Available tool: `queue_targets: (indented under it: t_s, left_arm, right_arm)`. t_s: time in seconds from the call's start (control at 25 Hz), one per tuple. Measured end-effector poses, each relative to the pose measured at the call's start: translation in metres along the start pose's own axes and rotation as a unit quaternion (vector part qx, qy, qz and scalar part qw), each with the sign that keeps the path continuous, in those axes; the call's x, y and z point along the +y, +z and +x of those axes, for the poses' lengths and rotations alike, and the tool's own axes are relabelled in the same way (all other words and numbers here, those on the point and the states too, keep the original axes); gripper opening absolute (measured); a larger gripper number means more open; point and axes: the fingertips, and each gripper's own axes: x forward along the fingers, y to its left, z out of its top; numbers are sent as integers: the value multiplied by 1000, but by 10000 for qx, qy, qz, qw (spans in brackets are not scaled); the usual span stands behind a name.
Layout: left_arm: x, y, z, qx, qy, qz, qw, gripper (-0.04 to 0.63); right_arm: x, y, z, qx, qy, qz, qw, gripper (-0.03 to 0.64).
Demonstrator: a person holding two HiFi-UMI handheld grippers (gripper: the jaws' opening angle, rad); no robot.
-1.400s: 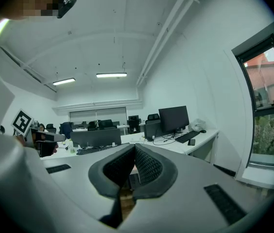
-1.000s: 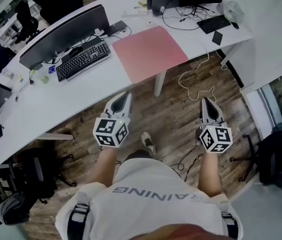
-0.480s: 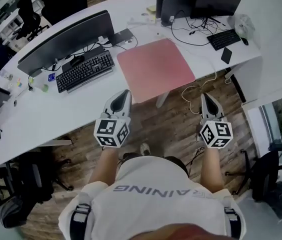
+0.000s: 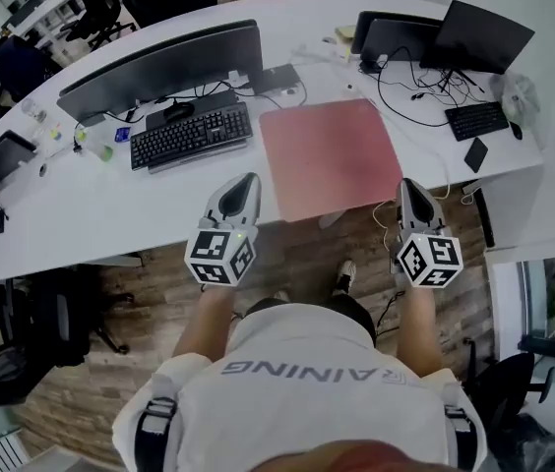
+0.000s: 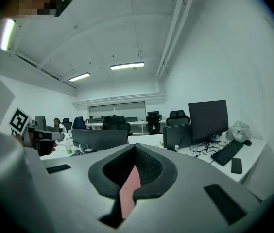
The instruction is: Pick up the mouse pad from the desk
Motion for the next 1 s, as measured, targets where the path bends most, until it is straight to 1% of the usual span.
queue_targets:
  t_s: [0.2, 0.48, 0.64, 0.84, 1.0]
  left_arm:
    - [3, 2, 27, -74, 446, -151, 9989, 38]
    - [-23, 6, 88, -121, 1092, -213, 9937, 38]
    - [-43, 5, 116, -100, 1426, -220, 9895, 38]
    - [-52, -6, 137, 99, 1806, -136, 9834, 38]
    - [-42, -18, 142, 267, 2089, -150, 9774, 38]
  right_arm:
    - [-23, 10, 46, -34, 498, -71, 9987, 23]
    - [-94, 20, 105, 57, 1088, -100, 9940, 22]
    - [-133, 14, 132, 174, 1406, -50, 9899, 23]
    - [-160, -1, 158, 331, 1678, 55, 9852, 23]
    - [-166, -15, 175, 498, 1783, 121, 9826, 23]
